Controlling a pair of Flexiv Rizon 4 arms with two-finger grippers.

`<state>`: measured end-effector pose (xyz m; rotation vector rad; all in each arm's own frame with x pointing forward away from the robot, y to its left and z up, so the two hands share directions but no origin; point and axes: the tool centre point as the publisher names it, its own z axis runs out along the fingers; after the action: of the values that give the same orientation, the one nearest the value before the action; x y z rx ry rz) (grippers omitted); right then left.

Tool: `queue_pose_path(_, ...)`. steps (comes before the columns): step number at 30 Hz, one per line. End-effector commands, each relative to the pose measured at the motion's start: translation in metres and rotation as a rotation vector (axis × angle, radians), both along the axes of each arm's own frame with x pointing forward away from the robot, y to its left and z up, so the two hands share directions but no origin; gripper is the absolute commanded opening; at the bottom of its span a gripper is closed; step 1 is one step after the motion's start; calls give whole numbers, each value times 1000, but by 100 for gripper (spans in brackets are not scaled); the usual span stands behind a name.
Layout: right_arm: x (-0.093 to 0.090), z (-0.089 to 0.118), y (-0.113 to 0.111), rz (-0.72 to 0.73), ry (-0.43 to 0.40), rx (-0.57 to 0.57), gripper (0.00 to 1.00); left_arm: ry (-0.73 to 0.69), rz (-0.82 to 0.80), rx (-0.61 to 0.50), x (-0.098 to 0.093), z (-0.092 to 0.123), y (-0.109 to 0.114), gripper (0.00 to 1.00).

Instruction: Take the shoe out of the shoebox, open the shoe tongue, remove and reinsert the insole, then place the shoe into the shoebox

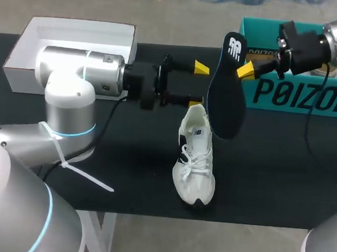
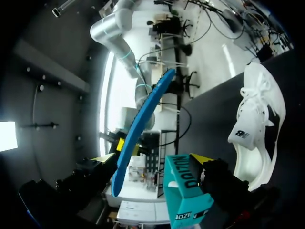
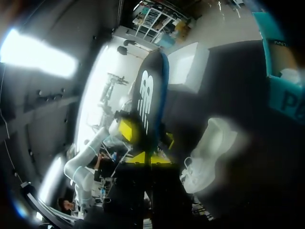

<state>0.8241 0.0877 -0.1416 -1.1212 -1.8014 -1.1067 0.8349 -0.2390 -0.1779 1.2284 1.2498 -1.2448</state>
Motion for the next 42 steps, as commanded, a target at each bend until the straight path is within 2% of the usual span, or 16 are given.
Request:
queue_pose_path(1, 9, -9, 7, 72, 36, -25, 0, -14, 17, 3, -11, 3, 7, 100)
queue_pose_path(6, 10, -15, 13, 86, 50, -27, 0, -30, 10, 11, -14, 5, 6, 100)
queue_pose_path(18, 8, -13, 27, 109, 54, -22, 0, -70, -11, 41, -10, 10, -4, 100)
queue_pose_path(22, 8, -12, 28, 109, 52, -19, 0, -73, -19, 40, -9, 10, -6, 75)
queue_pose_path(30, 5, -11, 31, 115, 50, -15, 0, -83, -20, 45, -9, 8, -8, 50)
queue_pose_path(32, 5, -11, 31, 116, 49, -14, 0, -84, -20, 42, -9, 8, -8, 49)
queue_pose_path(36, 4, -11, 32, 116, 48, -14, 0, -86, -20, 40, -10, 8, -9, 40)
queue_pose_path(39, 4, -11, 32, 117, 48, -13, 0, -87, -18, 40, -11, 8, -10, 25)
queue_pose_path(40, 3, -11, 32, 117, 48, -13, 0, -88, -17, 40, -12, 8, -10, 15)
queue_pose_path(42, 3, -10, 32, 117, 47, -11, 0, -90, -15, 43, -12, 8, -10, 7)
